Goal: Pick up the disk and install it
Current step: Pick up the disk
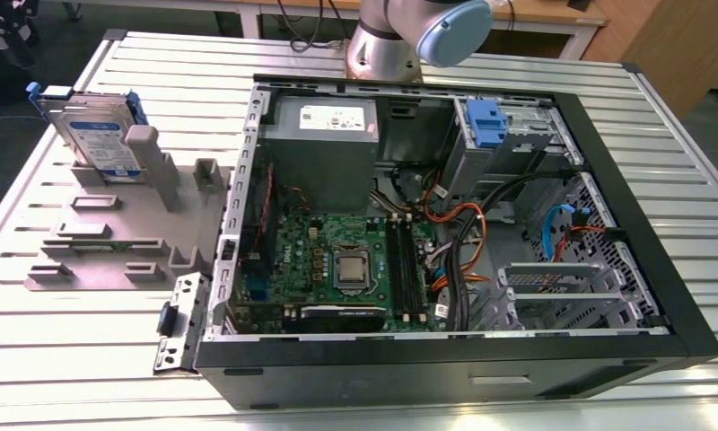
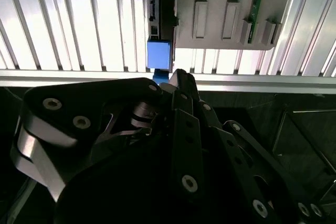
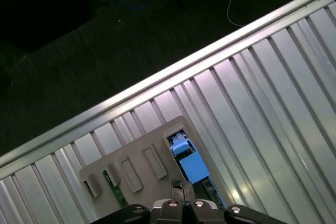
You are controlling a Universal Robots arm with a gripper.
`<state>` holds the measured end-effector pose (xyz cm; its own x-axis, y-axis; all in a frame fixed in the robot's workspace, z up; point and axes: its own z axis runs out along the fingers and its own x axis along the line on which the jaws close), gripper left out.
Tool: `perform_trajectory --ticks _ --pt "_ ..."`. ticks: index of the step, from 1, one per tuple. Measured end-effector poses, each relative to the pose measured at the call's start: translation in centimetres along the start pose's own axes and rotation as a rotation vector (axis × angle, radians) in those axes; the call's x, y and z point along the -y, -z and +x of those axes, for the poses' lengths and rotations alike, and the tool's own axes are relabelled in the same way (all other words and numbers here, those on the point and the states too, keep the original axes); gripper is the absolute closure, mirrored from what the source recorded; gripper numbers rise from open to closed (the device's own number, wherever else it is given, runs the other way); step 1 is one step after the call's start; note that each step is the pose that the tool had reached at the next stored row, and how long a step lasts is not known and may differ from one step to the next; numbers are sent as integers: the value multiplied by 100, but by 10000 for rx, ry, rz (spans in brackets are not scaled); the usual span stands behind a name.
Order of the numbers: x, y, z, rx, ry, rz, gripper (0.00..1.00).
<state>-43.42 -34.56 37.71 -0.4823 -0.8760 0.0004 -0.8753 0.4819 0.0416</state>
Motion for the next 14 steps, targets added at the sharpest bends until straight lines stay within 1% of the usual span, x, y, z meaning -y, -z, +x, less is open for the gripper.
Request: perform_trajectory --ticks 4,14 --pt "0 0 0 -2 119 6 89" --pt "0 0 0 -2 138 8 89"
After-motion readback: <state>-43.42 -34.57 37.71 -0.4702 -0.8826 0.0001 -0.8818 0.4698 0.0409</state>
